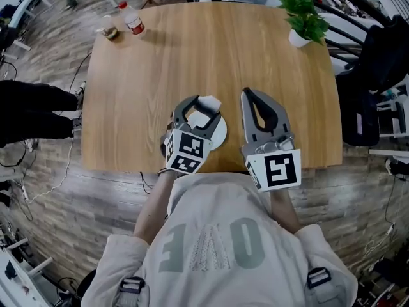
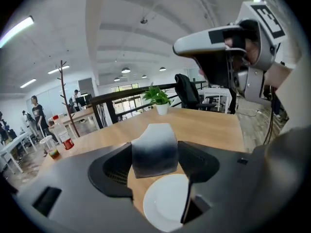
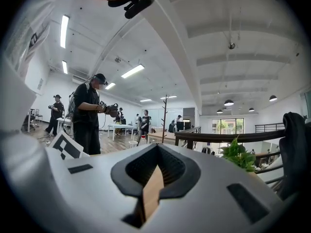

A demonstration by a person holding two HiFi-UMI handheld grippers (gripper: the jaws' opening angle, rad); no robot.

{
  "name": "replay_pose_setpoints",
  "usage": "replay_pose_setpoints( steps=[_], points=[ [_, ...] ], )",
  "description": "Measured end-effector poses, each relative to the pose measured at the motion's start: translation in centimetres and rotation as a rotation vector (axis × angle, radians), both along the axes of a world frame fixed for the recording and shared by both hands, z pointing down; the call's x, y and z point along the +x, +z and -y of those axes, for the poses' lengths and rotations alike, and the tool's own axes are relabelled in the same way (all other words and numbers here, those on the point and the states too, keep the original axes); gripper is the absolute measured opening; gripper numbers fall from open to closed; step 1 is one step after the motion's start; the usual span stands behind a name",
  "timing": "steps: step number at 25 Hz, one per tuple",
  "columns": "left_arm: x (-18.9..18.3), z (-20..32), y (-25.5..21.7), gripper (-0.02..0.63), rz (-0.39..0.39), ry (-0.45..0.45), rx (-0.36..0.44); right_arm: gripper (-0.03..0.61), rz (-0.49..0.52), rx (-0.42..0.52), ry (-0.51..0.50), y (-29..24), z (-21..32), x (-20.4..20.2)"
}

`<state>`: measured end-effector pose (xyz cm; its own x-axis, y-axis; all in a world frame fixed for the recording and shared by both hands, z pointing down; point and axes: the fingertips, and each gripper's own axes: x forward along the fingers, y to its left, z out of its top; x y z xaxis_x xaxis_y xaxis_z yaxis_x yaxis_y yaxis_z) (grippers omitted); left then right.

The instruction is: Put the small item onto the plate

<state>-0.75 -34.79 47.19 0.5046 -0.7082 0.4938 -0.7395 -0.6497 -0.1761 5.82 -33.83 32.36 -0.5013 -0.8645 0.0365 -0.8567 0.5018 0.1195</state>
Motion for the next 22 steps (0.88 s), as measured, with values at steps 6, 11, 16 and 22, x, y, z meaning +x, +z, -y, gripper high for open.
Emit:
replay_pose_setpoints(
  steps=[6, 11, 16, 22],
  points=[
    [0.1, -1.3, 5.2, 0.302, 0.071, 0.01, -0.152, 0.017, -0.003, -0.015, 0.018, 0.3, -0.5, 0.9],
    [0.0, -2.3, 9.2, 0.302, 0.125, 0.023, -0.288, 0.017, -0.023, -0.035, 0.028, 0.8, -0.6, 1.5],
    [0.0, -3.0, 11.6, 0.302, 0.171, 0.037, -0.365, 0.017, -0.032, -0.048, 0.036, 1.3, -0.6, 1.8],
    [0.0, -3.7, 13.3, 0.302, 0.197, 0.042, -0.461, 0.017, -0.044, -0.066, 0.041, 1.8, -0.3, 2.2]
  ],
)
